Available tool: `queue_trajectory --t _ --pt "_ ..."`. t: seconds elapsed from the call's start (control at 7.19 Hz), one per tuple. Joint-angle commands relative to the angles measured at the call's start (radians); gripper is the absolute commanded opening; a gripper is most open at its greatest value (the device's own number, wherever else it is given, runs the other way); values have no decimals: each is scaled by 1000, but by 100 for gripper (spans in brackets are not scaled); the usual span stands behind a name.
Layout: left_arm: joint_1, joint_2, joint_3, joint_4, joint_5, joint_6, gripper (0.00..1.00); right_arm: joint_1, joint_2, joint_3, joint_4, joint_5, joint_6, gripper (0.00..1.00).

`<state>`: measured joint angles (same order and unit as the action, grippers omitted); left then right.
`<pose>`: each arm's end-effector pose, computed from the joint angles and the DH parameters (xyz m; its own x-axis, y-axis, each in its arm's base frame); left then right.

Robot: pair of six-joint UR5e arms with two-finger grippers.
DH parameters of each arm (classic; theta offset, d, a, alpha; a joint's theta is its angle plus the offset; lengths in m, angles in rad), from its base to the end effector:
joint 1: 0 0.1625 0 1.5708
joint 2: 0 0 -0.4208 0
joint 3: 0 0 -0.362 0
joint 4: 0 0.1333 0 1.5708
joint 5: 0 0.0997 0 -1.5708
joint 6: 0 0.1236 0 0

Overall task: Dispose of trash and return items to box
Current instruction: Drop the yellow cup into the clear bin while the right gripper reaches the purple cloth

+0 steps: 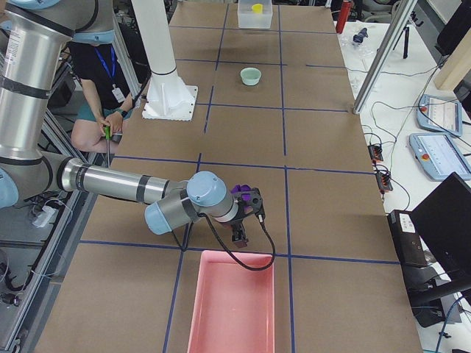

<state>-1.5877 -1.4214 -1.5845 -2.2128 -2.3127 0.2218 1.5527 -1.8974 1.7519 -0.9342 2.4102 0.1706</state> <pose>-0.0570 -0.4265 0.6589 0.7277 0.4998 -0.4698 -0.1490 0.7837 0.6031 0.0350 -0.3507 0.6393 0.6546 -0.2081 0.7268 -0.0966 0.9305 0.3533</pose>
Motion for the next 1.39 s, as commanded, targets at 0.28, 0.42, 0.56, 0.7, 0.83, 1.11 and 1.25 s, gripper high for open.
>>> queue_trajectory --t 0.28,0.42,0.56,0.7,0.83,1.11,1.25 --pt "9 -59 -123 70 -11 -208 100 -451 104 144 -2 -326 585 92" --pt "9 -69 -126 70 -11 -208 100 -606 116 141 1 -449 687 90" --pt "9 -77 -127 70 -10 -208 100 -675 116 139 3 -497 722 85" --pt "9 -94 -127 70 -10 -208 100 -701 101 115 6 -506 710 73" --pt "9 -97 -127 70 -10 -208 100 -701 36 113 61 -507 664 35" --pt "11 -96 -132 70 -11 -208 100 -697 -5 126 74 -511 606 0" --pt "11 -96 -132 68 -11 -208 100 -689 4 153 43 -494 603 0"
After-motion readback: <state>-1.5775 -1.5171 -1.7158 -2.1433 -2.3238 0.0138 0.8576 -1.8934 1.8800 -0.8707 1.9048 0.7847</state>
